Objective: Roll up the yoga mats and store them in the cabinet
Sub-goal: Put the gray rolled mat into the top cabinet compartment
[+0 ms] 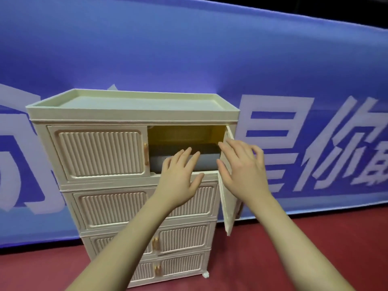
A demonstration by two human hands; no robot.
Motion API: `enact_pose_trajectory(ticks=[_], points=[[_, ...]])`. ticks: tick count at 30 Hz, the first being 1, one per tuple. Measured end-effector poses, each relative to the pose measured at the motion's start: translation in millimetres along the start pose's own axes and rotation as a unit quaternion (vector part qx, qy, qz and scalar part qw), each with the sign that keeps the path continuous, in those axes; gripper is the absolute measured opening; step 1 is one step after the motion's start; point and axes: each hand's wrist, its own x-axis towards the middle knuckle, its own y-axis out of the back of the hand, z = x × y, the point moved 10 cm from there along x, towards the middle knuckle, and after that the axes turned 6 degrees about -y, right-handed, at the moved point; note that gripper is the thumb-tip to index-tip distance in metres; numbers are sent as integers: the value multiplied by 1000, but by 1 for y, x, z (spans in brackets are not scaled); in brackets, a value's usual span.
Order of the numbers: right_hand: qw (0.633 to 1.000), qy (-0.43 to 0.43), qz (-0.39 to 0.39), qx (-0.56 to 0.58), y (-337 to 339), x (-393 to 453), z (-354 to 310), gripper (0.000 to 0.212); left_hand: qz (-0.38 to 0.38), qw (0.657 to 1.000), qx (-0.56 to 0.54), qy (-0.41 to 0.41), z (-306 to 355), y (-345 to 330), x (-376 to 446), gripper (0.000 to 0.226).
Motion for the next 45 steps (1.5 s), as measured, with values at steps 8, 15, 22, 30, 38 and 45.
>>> enact_pose_trajectory(ticks=[8,15,22,30,38,45], points=[[983,-79,-102,133,-21,-26,110,60,-4,999,-32,-21,91,-53,23,78],[942,-52,-226,240,-79,-46,106,54,54,996,-66,-21,101,-46,8,61],[948,49,-241,200,-116,-30,51,57,124,991,-32,51,33,-18,-11,57],[962,94,-235,101,-171,3,-26,67,32,994,57,89,-86,-26,-9,73],[974,30,-219,38,-230,44,-61,74,-48,990,114,66,-175,-45,25,76],[962,7,-272,-20,-265,58,-62,76,-109,982,142,59,-210,-65,41,61]])
